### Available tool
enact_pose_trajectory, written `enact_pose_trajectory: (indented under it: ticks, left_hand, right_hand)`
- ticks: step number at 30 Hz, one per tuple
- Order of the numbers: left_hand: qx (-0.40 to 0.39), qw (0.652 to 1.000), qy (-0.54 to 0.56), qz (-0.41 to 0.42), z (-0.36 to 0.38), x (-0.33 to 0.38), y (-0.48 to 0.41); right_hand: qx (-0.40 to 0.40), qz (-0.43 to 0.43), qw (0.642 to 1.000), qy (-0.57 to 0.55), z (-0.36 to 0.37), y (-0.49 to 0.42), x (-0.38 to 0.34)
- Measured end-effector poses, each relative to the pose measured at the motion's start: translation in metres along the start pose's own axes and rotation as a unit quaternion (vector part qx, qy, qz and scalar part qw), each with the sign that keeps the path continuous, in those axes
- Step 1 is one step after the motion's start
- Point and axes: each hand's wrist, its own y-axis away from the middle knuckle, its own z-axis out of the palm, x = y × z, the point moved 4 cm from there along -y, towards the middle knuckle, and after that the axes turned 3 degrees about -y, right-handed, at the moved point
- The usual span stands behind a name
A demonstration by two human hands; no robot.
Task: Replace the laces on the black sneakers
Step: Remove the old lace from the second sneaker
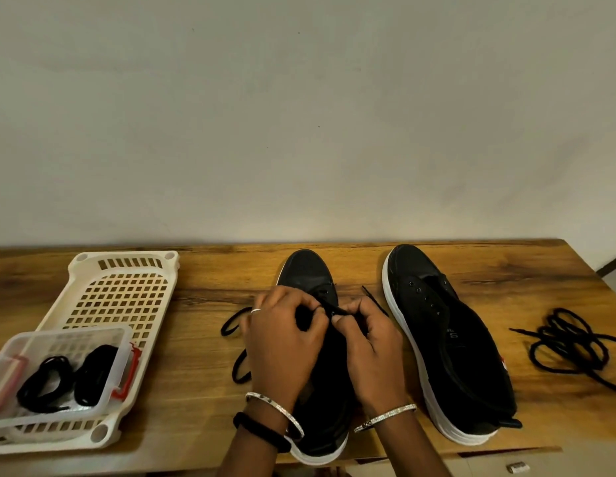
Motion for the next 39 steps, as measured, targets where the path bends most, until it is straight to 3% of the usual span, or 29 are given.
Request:
enact_pose_trajectory:
  ticks: [2, 5, 9, 11, 12, 13, 14, 16, 17, 18, 20, 23, 30, 33, 35, 37, 39]
  left_hand:
    - [0.026, 0.974, 0.204, -0.100, -0.005, -0.008, -0.003]
    - [0.019, 0.853, 0.442, -0.277, -0.004, -0.023, -0.005]
    - [0.052, 0.691, 0.594, -0.408, -0.005, -0.041, -0.004]
    - [0.068, 0.646, 0.625, -0.433, -0.005, -0.047, -0.004]
    - [0.068, 0.655, 0.619, -0.428, -0.006, -0.048, -0.003]
    - [0.072, 0.699, 0.581, -0.410, -0.007, -0.049, -0.004]
    - [0.075, 0.777, 0.504, -0.370, -0.011, -0.049, -0.005]
    - [0.090, 0.938, 0.254, -0.217, -0.024, -0.040, -0.010]
    - [0.097, 0.979, 0.138, -0.115, -0.029, -0.030, -0.012]
    - [0.087, 0.994, 0.067, -0.026, -0.029, -0.020, -0.013]
    - [0.021, 0.997, 0.022, 0.070, -0.022, -0.008, -0.009]
    - [-0.057, 0.989, -0.062, 0.120, -0.005, -0.004, -0.002]
    - [-0.047, 0.977, -0.155, 0.142, 0.001, 0.002, 0.002]
    - [-0.051, 0.993, -0.057, 0.088, 0.003, -0.005, -0.002]
    - [-0.042, 0.995, 0.087, 0.031, 0.002, -0.009, -0.005]
    - [-0.019, 0.963, 0.256, -0.083, -0.003, -0.012, -0.006]
    - [-0.008, 0.899, 0.388, -0.204, -0.007, -0.016, -0.007]
  right_hand:
    - [0.000, 0.003, 1.000, -0.003, 0.000, -0.001, 0.001]
    - [0.001, 0.005, 1.000, -0.006, 0.001, -0.001, 0.001]
    - [-0.002, 0.008, 1.000, -0.021, 0.002, -0.001, 0.001]
    - [-0.004, 0.007, 1.000, -0.020, 0.002, -0.001, 0.001]
    - [-0.004, 0.005, 1.000, -0.019, 0.002, -0.001, 0.001]
    - [-0.004, 0.004, 1.000, -0.020, 0.002, 0.000, 0.000]
    - [-0.005, 0.004, 1.000, -0.022, 0.002, 0.000, 0.000]
    - [-0.004, 0.006, 1.000, -0.021, 0.003, -0.001, 0.000]
    - [-0.003, 0.007, 1.000, -0.018, 0.003, -0.001, 0.001]
    - [-0.002, 0.006, 1.000, -0.016, 0.003, -0.001, 0.001]
    - [-0.005, 0.003, 1.000, -0.013, 0.003, -0.001, 0.000]
    - [-0.005, -0.003, 1.000, -0.007, 0.003, 0.000, -0.001]
    - [-0.003, -0.004, 1.000, -0.002, 0.004, -0.001, 0.002]
    - [-0.001, -0.002, 1.000, -0.011, 0.003, -0.001, 0.001]
    - [-0.001, 0.001, 1.000, -0.015, 0.003, -0.001, 0.001]
    - [0.001, 0.003, 1.000, -0.017, 0.004, -0.001, 0.001]
    - [0.000, 0.004, 1.000, -0.016, 0.004, -0.001, 0.001]
